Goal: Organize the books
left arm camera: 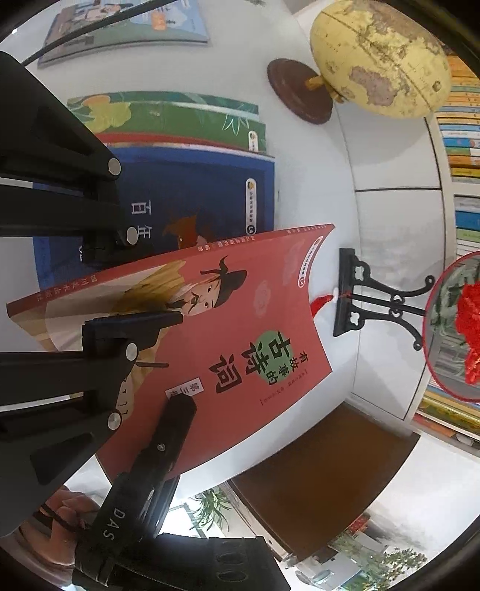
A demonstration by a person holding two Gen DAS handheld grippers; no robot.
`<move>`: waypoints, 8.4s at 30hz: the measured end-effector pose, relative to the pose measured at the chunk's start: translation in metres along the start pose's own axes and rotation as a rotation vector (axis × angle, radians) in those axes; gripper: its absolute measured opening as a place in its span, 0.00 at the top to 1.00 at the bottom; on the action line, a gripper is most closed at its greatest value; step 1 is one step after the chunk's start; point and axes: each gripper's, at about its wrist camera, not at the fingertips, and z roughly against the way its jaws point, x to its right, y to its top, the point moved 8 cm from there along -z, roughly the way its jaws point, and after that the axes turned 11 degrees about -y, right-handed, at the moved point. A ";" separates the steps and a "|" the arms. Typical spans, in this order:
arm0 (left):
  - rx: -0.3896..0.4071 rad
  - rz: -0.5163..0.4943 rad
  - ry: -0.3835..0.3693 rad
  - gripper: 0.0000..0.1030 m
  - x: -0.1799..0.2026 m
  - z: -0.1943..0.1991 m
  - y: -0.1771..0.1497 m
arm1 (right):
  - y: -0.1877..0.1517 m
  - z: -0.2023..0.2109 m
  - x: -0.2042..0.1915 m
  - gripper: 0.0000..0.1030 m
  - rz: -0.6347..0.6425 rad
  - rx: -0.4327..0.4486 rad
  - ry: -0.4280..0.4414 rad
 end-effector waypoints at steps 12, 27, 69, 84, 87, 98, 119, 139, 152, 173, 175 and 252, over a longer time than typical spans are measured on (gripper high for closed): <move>0.050 0.001 0.041 0.86 -0.009 0.046 0.001 | 0.001 0.014 -0.039 0.89 0.034 0.009 0.001; 0.132 0.023 0.037 0.86 -0.054 0.108 -0.001 | -0.002 0.020 -0.114 0.89 0.062 0.037 0.015; 0.191 0.267 0.038 0.86 -0.316 0.187 -0.077 | -0.070 -0.141 -0.341 0.88 0.183 -0.109 0.007; 0.165 0.324 0.070 0.85 -0.353 0.189 -0.108 | -0.101 -0.178 -0.359 0.88 0.185 -0.174 0.062; 0.160 0.324 0.083 0.85 -0.357 0.188 -0.111 | -0.105 -0.185 -0.362 0.88 0.186 -0.182 0.060; 0.094 0.391 0.094 0.74 -0.374 0.175 -0.130 | -0.123 -0.201 -0.355 0.86 0.160 -0.212 0.046; 0.029 0.483 0.226 0.70 -0.401 0.188 -0.150 | -0.126 -0.206 -0.327 0.45 0.054 -0.262 -0.128; 0.037 0.314 0.152 0.70 -0.293 0.164 -0.104 | -0.102 -0.131 -0.266 0.44 0.031 -0.143 -0.182; 0.049 0.205 0.122 0.70 -0.199 0.131 -0.067 | -0.071 -0.077 -0.196 0.44 -0.001 -0.079 -0.178; -0.037 0.163 -0.068 0.70 -0.099 0.022 -0.049 | -0.049 -0.033 -0.039 0.36 -0.122 -0.058 -0.101; -0.049 0.186 -0.075 0.70 -0.098 0.014 -0.050 | -0.048 -0.037 -0.032 0.36 -0.131 -0.069 -0.092; -0.041 0.249 -0.159 0.61 -0.053 -0.030 -0.042 | -0.053 -0.060 0.040 0.69 -0.287 -0.214 0.093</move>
